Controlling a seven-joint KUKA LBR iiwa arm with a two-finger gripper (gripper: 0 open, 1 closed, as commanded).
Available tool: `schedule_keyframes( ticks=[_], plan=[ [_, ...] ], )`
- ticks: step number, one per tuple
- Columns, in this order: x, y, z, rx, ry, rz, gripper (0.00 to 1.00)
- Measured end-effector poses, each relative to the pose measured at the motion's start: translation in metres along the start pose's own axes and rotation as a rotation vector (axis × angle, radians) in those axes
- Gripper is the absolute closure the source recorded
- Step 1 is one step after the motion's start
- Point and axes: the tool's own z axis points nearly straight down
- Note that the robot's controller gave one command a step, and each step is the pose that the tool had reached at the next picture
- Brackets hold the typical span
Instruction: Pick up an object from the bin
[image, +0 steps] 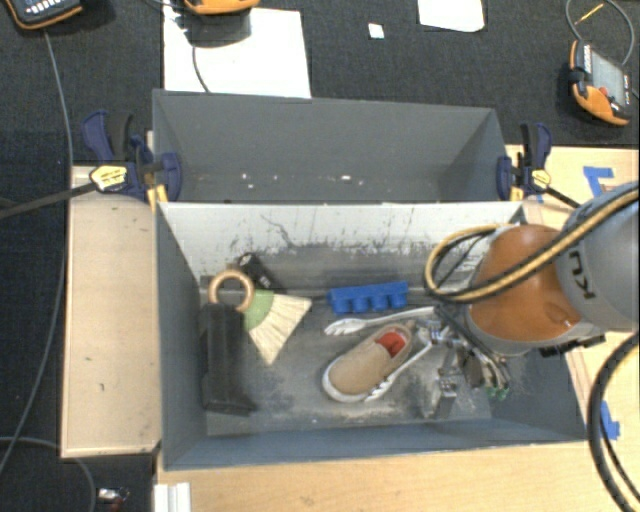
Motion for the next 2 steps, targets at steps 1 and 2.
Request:
schedule_keyframes(
  ticks=[1,2],
  plan=[
    [0.004,-0.001,-0.003,0.002,-0.020,0.006,0.00],
    [0.000,0.026,-0.003,0.001,-0.009,-0.010,1.00]
  ],
)
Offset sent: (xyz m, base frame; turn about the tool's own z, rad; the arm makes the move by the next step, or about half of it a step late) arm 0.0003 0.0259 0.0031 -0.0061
